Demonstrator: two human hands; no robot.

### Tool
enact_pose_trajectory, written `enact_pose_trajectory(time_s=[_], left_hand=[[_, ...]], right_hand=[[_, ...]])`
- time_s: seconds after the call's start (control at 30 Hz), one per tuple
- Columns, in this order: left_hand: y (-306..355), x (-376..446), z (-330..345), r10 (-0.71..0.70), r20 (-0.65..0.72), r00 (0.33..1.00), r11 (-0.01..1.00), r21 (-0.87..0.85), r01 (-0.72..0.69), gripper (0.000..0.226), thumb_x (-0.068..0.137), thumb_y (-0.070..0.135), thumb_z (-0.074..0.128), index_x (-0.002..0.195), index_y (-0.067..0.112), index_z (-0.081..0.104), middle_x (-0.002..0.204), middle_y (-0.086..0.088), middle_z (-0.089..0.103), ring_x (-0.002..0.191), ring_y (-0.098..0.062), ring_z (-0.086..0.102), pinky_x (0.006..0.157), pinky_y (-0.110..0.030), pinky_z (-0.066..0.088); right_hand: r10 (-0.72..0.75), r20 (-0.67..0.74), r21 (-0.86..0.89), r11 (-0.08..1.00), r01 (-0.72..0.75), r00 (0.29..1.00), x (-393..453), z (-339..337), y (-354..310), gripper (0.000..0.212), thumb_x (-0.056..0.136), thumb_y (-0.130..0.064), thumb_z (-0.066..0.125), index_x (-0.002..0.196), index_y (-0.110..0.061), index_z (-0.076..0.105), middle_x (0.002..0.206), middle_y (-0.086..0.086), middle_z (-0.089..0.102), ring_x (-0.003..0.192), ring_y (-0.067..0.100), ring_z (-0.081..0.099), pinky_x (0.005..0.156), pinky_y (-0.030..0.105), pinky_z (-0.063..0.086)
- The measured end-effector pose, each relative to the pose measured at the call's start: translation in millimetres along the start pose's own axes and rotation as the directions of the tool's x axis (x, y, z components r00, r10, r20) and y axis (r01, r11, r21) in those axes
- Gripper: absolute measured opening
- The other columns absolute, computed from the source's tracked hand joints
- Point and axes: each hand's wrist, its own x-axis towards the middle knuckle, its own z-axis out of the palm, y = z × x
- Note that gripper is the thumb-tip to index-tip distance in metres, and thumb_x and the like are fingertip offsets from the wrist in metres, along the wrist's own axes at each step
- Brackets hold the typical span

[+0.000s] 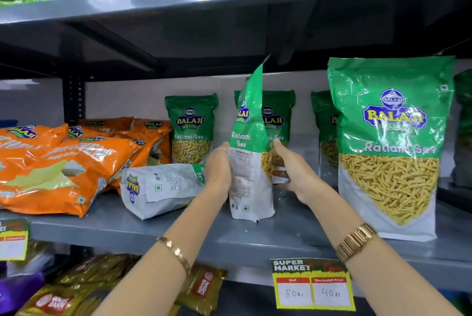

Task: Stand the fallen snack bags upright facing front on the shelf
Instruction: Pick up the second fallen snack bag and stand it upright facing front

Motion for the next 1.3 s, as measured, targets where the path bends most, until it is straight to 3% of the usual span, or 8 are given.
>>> enact_pose_trajectory(time_s=[0.23, 0.4, 0.53, 0.7, 0.8, 0.97, 1.1, 1.3], left_hand=[[-4, -35, 15, -0.062, -0.094, 0.994, 0.997, -0.042, 0.058, 0.065, 0.088, 0.044, 0.039, 0.145, 0.016, 0.03, 0.153, -0.006, 0.033, 0.139, -0.028, 0.034, 0.115, -0.046, 0.026], [-12, -99, 36, 0.104, -0.106, 0.989, 0.994, -0.005, -0.106, 0.063, 0.095, 0.031, 0.041, 0.15, 0.012, 0.016, 0.159, -0.006, 0.017, 0.147, -0.021, 0.016, 0.12, -0.039, 0.015], [-21, -115, 43, -0.004, 0.092, 0.996, 0.998, 0.055, -0.001, 0.069, 0.098, 0.038, 0.029, 0.149, 0.022, -0.015, 0.158, 0.009, -0.021, 0.146, -0.005, -0.017, 0.121, -0.031, -0.006], [-16, -107, 38, -0.095, 0.166, 0.982, 0.99, 0.116, 0.076, 0.069, 0.098, 0.044, 0.021, 0.147, 0.021, -0.021, 0.154, 0.008, -0.032, 0.143, -0.006, -0.027, 0.119, -0.035, -0.013], [-20, -98, 35, -0.051, 0.168, 0.984, 0.996, 0.076, 0.039, 0.069, 0.098, 0.044, 0.023, 0.148, 0.019, -0.017, 0.156, 0.007, -0.028, 0.143, -0.006, -0.025, 0.118, -0.032, -0.012], [-22, -55, 18, -0.098, 0.149, 0.984, 0.993, 0.082, 0.086, 0.095, 0.074, 0.075, 0.033, 0.15, 0.019, 0.018, 0.16, -0.001, 0.017, 0.147, -0.019, 0.016, 0.122, -0.039, 0.011], [-17, -30, 6, -0.159, 0.214, 0.964, 0.987, 0.066, 0.148, 0.079, 0.085, 0.069, 0.021, 0.147, 0.02, 0.029, 0.154, -0.004, 0.032, 0.143, -0.02, 0.029, 0.119, -0.037, 0.018], [-44, 23, -3, -0.116, 0.269, 0.956, 0.992, 0.086, 0.096, 0.114, 0.053, 0.094, 0.023, 0.144, 0.026, 0.036, 0.153, -0.003, 0.037, 0.141, -0.02, 0.033, 0.118, -0.047, 0.02]], right_hand=[[0.033, -0.097, 0.101, 0.995, -0.023, 0.995, 2, -5, -8, 0.065, 0.093, -0.054, 0.029, 0.141, -0.012, 0.04, 0.146, 0.008, 0.043, 0.129, 0.026, 0.043, 0.113, 0.045, 0.029], [0.088, -0.078, 0.146, 0.986, -0.076, 0.993, 50, 0, -3, 0.056, 0.088, -0.062, 0.028, 0.091, -0.015, 0.06, 0.091, 0.01, 0.063, 0.073, 0.022, 0.056, 0.069, 0.03, 0.042], [0.096, -0.029, 0.152, 0.984, -0.091, 0.995, 59, 10, 8, 0.06, 0.093, -0.055, 0.028, 0.083, -0.008, 0.063, 0.081, 0.013, 0.073, 0.072, 0.026, 0.071, 0.077, 0.035, 0.052], [0.08, 0.033, 0.126, 0.988, -0.084, 0.996, 60, 19, 12, 0.047, 0.095, -0.036, 0.033, 0.063, -0.01, 0.056, 0.046, 0.005, 0.069, 0.041, 0.017, 0.065, 0.049, 0.021, 0.052], [0.084, 0.005, 0.079, 0.993, -0.084, 0.996, 55, 12, 10, 0.035, 0.085, -0.04, 0.041, 0.072, -0.012, 0.058, 0.075, 0.011, 0.069, 0.079, 0.027, 0.064, 0.087, 0.04, 0.055], [0.157, -0.172, 0.054, 0.987, -0.15, 0.973, 41, -2, 11, 0.035, 0.09, -0.04, 0.035, 0.071, -0.016, 0.053, 0.079, 0.004, 0.055, 0.071, 0.02, 0.05, 0.064, 0.026, 0.042], [0.113, -0.265, 0.016, 0.993, -0.113, 0.958, 35, -1, 20, 0.074, 0.079, -0.063, 0.031, 0.131, -0.014, 0.048, 0.135, 0.007, 0.052, 0.118, 0.025, 0.05, 0.107, 0.043, 0.038], [0.171, -0.225, -0.041, 0.982, -0.185, 0.959, 16, -5, 15, 0.071, 0.087, -0.056, 0.039, 0.145, -0.016, 0.026, 0.141, 0.01, 0.041, 0.123, 0.036, 0.044, 0.081, 0.046, 0.047]])
